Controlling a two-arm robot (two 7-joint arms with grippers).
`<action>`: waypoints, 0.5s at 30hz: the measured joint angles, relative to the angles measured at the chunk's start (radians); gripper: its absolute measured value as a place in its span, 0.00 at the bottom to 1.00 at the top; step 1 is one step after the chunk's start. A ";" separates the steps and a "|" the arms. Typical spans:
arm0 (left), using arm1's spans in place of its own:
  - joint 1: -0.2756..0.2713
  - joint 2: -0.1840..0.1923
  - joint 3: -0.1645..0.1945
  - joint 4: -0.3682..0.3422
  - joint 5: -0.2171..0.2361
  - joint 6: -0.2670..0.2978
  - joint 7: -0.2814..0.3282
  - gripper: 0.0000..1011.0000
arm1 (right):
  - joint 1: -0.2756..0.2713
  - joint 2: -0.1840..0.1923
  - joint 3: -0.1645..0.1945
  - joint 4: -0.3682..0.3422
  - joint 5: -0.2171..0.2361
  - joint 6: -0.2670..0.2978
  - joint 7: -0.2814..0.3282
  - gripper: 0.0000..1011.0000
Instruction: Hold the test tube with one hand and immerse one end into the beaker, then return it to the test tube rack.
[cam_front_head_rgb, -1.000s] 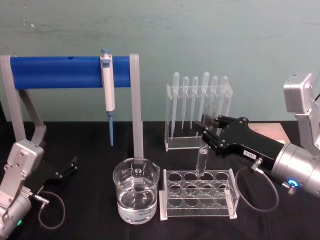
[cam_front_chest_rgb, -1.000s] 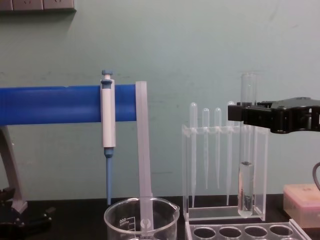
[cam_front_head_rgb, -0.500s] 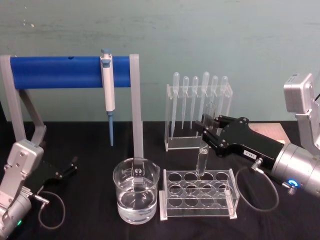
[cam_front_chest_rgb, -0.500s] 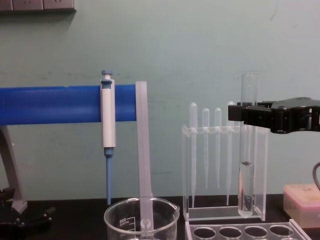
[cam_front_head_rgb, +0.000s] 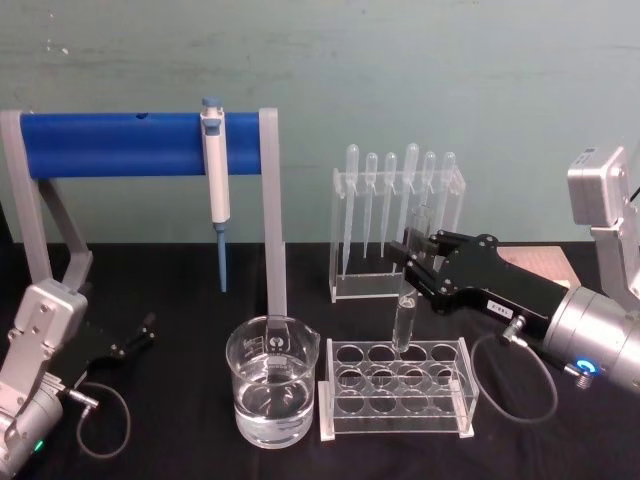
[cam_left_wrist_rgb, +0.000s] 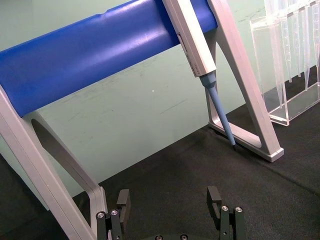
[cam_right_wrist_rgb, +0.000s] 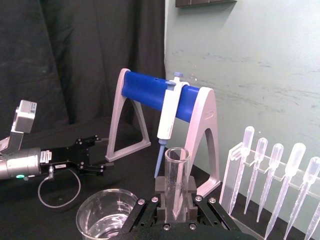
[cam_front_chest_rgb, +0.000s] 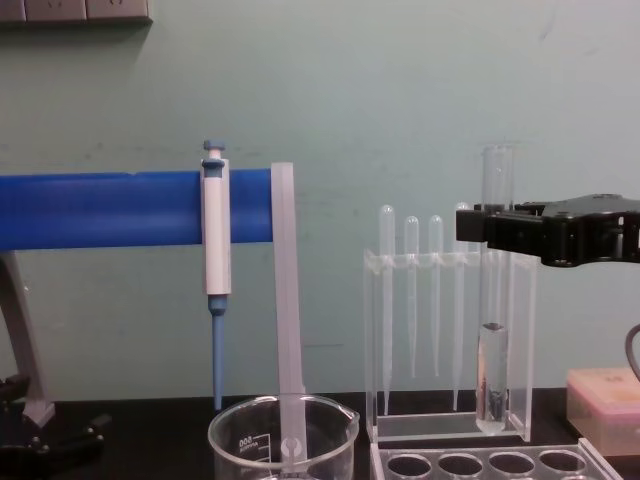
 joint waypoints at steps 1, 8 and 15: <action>0.000 0.000 0.000 0.000 0.000 0.000 0.000 0.99 | 0.000 0.000 0.000 0.000 0.000 0.000 0.000 0.22; 0.000 0.000 0.000 0.000 0.000 0.000 0.000 0.99 | 0.000 0.000 0.000 0.000 0.000 0.000 0.000 0.22; 0.000 0.000 0.000 0.000 0.000 0.000 0.000 0.99 | 0.000 0.000 0.000 0.000 0.000 0.000 0.000 0.22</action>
